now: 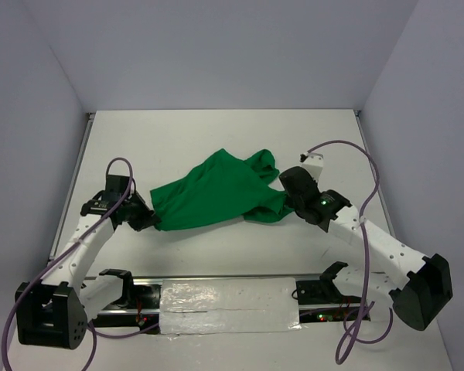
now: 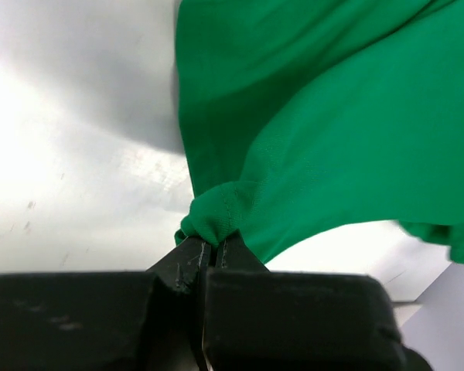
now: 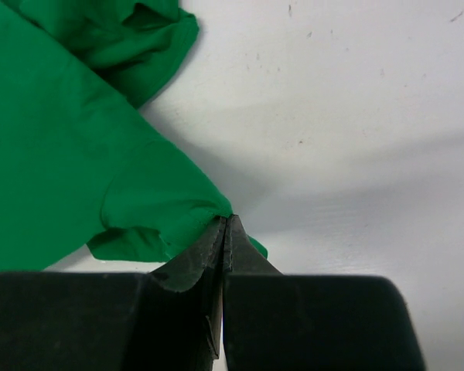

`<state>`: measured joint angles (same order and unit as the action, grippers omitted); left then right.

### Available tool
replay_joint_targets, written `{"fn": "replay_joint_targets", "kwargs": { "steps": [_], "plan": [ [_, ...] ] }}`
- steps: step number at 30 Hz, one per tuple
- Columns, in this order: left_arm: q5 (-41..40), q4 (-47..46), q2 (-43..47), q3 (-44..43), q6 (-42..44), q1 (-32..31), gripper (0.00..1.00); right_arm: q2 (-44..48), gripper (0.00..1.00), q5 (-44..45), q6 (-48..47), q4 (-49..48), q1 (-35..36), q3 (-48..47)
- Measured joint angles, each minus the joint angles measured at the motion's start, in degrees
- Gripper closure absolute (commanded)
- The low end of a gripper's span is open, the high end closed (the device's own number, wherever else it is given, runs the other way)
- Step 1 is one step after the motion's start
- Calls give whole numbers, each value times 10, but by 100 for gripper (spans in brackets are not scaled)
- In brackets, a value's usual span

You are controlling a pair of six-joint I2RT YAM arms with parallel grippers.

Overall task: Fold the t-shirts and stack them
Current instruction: Flatten out the tshirt

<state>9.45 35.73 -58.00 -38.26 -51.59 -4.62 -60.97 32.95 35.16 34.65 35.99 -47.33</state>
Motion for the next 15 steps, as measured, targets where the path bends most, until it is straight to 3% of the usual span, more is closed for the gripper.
{"fn": "replay_joint_targets", "kwargs": {
  "steps": [2, 3, 8, 9, 12, 15],
  "plan": [
    [3, 24, 0, -2, 6, -2, 98, 13, 100, 7, -1, 14, 0, -4],
    [5, 36, 0, -5, 7, -2, 87, 19, 100, 10, -2, 20, 0, -6],
    [23, 56, -2, -15, 19, -3, 70, 54, 100, 30, -11, 40, 0, -14],
    [36, 45, -5, -9, 17, -4, 52, 56, 100, 34, -12, 40, 0, -14],
    [75, -9, -17, 35, -2, -28, 18, 47, 100, 39, -14, 40, -1, -14],
    [93, -26, -31, 68, -28, -103, 13, 28, 100, 39, -14, 38, -3, -12]
  ]
}}
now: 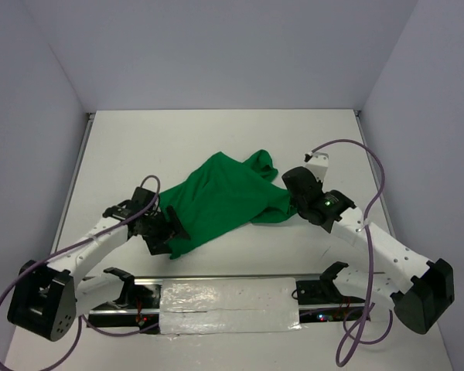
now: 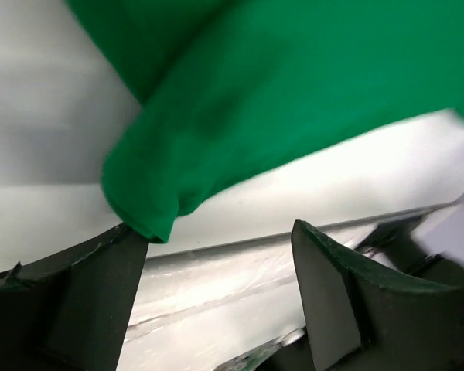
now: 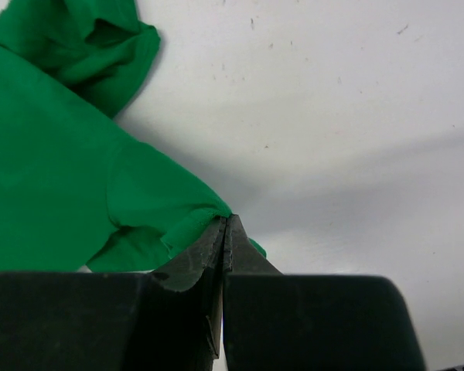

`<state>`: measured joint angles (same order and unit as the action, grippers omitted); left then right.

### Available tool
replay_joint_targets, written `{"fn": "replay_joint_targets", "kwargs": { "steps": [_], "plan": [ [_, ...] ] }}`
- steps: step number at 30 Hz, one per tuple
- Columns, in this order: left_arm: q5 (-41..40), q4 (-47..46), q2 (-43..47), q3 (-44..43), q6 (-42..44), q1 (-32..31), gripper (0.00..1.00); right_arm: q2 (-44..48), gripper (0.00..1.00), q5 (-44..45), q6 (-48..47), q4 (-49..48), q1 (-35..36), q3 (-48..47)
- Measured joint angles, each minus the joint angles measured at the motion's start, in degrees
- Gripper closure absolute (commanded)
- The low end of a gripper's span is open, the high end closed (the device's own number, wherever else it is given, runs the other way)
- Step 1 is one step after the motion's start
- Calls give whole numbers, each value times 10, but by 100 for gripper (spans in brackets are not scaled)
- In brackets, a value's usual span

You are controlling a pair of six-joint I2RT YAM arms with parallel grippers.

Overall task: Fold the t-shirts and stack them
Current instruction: Flatten out the tshirt

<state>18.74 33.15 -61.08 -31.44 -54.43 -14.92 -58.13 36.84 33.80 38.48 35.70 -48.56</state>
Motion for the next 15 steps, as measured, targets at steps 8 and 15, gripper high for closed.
{"fn": "replay_joint_targets", "kwargs": {
  "steps": [8, 15],
  "plan": [
    [-105, 29, -22, -59, -39, -149, 19, -21, 100, -8, -3, -16, -16, 3],
    [-222, 72, -79, -89, -93, -215, 16, -34, 100, -18, -3, -21, -16, 2]
  ]
}}
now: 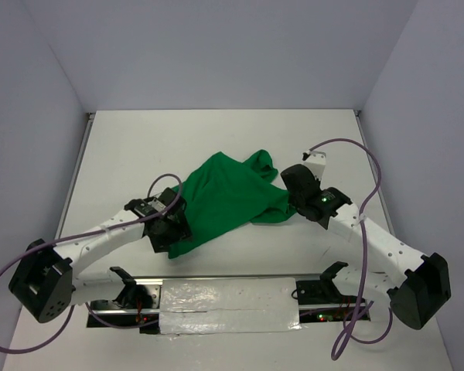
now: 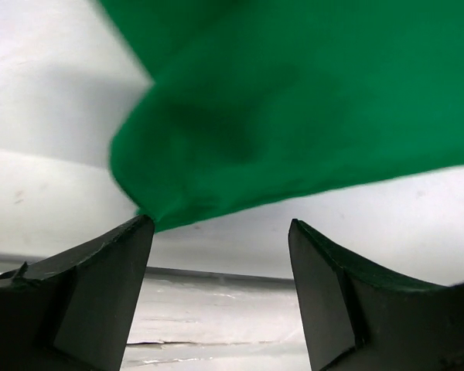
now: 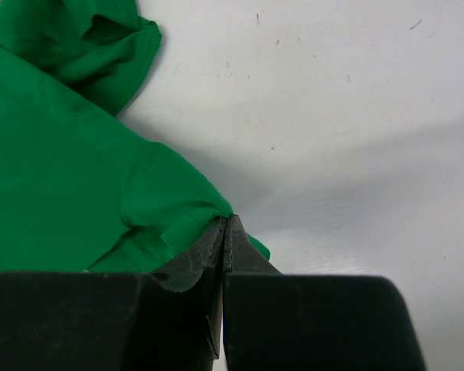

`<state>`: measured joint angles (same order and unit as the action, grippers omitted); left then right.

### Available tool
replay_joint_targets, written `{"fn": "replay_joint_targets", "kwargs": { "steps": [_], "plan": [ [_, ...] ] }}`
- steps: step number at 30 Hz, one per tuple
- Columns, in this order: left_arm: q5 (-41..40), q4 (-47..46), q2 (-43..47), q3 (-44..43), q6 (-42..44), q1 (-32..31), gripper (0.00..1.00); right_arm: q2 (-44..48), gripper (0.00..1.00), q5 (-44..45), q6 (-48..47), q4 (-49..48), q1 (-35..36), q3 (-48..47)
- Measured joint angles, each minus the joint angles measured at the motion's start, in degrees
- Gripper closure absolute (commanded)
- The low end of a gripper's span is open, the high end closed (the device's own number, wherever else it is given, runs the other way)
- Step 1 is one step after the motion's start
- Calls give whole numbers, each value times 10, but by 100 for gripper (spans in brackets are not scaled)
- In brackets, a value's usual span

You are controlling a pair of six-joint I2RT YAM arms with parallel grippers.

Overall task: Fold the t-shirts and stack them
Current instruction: Flatten out the tshirt

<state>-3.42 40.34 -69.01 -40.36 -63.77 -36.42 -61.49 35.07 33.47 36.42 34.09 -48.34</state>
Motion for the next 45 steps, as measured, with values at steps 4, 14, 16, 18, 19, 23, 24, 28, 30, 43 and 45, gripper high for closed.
{"fn": "replay_joint_targets", "kwargs": {
  "steps": [4, 14, 16, 18, 19, 23, 24, 28, 30, 43, 45],
  "plan": [
    [-39, 16, 61, 30, -49, -2, 13, 0, 100, -4, -1, -1, 0, 0],
    [10, -90, 129, 150, -119, -2, 21, -10, 100, -18, -6, -11, 0, 0],
    [15, -116, 127, 155, -128, -2, 21, -10, 100, -20, -8, -13, 0, 0],
    [15, -128, 127, 158, -131, -2, 22, -10, 100, -22, -10, -13, 0, 0],
    [12, -133, 127, 159, -132, -2, 23, -10, 100, -23, -10, -13, 0, 0],
    [-11, -139, 127, 161, -134, -2, 43, -10, 100, -27, -10, -15, 0, 0],
    [-19, -138, 125, 162, -133, -2, 58, -10, 100, -28, -10, -17, 0, 0],
    [-37, -134, 111, 164, -139, -2, 100, -10, 100, -29, -10, -20, 0, 0],
    [-41, -133, 110, 161, -141, -2, 100, -10, 100, -29, -10, -22, 0, 0],
    [-83, 50, 194, -4, -108, -2, 100, 40, 100, -12, -22, 26, 0, -12],
    [-84, 78, 190, -56, -92, -2, 100, 60, 100, -5, -27, 52, 0, -39]
  ]
}}
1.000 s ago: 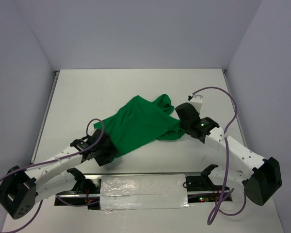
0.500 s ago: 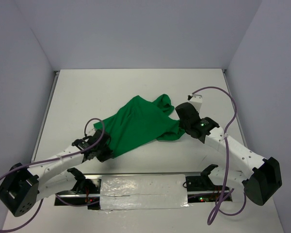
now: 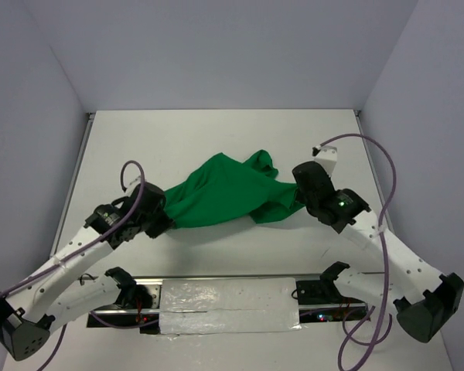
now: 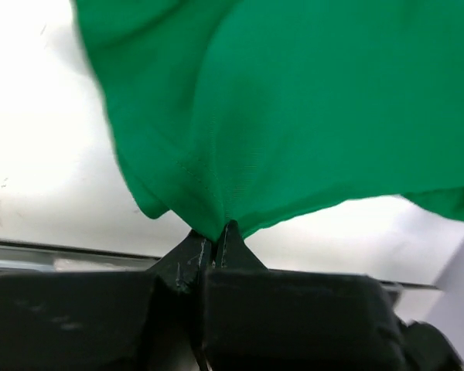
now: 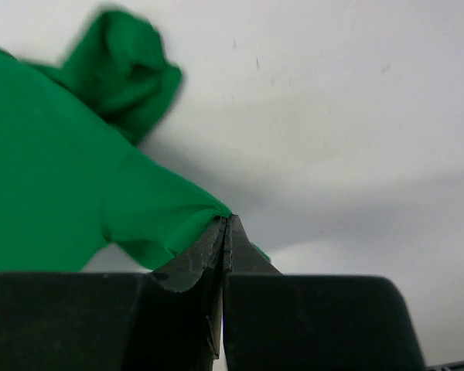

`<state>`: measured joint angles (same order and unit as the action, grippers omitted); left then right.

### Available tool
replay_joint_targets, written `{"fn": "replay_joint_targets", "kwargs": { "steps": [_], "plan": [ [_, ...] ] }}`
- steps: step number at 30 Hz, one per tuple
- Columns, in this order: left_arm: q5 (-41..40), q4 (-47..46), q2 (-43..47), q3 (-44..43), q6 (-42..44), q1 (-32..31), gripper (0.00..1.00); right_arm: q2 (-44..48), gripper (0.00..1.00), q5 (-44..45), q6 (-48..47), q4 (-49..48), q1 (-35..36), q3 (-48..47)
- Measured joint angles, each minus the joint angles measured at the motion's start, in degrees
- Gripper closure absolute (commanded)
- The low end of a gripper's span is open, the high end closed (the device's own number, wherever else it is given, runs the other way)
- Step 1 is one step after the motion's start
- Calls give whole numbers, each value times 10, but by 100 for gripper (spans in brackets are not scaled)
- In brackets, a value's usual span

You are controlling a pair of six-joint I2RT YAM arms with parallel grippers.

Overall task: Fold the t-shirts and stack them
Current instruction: Flatten out the tshirt

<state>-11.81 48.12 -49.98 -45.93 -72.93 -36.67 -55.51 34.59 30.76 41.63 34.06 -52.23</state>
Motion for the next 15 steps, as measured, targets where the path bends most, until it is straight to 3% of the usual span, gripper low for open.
{"fn": "replay_joint_targets", "kwargs": {
  "steps": [7, 11, 15],
  "plan": [
    [-54, 66, -76, -286, 94, 0, 100, 22, 100, 37, -59, 43, -1, -244],
    [-102, 64, -120, -496, 171, 0, 100, 37, 100, 40, -125, 3, -1, -396],
    [-116, 31, -129, -624, 231, 0, 100, 43, 100, 26, -174, -30, -1, -515]
  ]
}}
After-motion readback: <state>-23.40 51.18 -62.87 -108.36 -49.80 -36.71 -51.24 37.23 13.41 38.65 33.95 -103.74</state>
